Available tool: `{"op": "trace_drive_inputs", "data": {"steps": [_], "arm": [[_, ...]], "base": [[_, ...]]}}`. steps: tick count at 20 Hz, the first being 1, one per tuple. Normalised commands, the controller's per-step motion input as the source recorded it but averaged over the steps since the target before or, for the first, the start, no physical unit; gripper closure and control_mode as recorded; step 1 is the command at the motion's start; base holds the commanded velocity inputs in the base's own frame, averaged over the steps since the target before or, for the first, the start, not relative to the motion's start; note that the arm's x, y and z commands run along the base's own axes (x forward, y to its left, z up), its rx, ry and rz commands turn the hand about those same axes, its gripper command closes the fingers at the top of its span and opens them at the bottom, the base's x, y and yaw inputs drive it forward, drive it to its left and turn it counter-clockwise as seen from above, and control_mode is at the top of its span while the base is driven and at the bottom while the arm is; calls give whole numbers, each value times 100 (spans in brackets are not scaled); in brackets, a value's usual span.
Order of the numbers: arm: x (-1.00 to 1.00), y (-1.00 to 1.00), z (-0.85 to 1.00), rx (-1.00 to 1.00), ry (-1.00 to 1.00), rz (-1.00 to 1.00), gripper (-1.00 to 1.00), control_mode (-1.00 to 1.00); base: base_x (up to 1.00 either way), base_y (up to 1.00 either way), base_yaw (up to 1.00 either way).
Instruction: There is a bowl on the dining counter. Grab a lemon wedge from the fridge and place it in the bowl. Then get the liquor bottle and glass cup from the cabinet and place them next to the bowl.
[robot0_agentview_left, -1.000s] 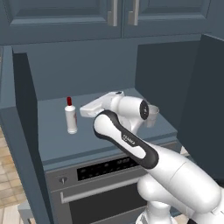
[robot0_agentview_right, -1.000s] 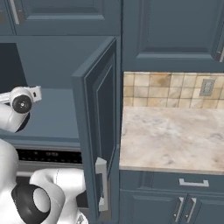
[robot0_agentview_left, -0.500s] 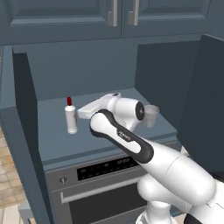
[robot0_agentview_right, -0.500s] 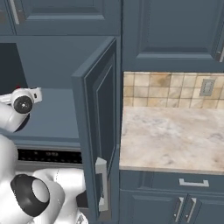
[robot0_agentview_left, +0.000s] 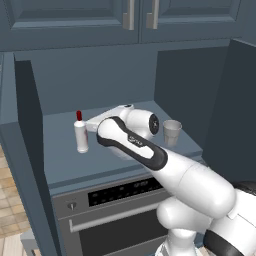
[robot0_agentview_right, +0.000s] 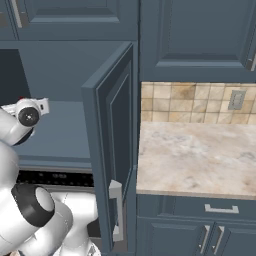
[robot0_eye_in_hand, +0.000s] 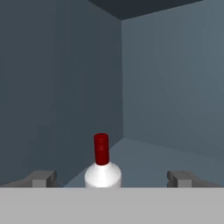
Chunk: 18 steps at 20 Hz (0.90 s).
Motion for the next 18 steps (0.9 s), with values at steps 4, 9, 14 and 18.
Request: {"op": "trace_drive_inputs", "data": {"steps": [4, 9, 14, 18], "arm": [[19, 13, -4, 3, 0, 0, -100, -100], [3, 26, -10, 0, 0, 1, -100, -100], [1, 13, -5, 0, 0, 0, -100, -100], [0, 0, 0, 0, 0, 0, -100, -100]], "base": [[0, 0, 0], [0, 0, 0], [0, 0, 0], [0, 0, 0]]}}
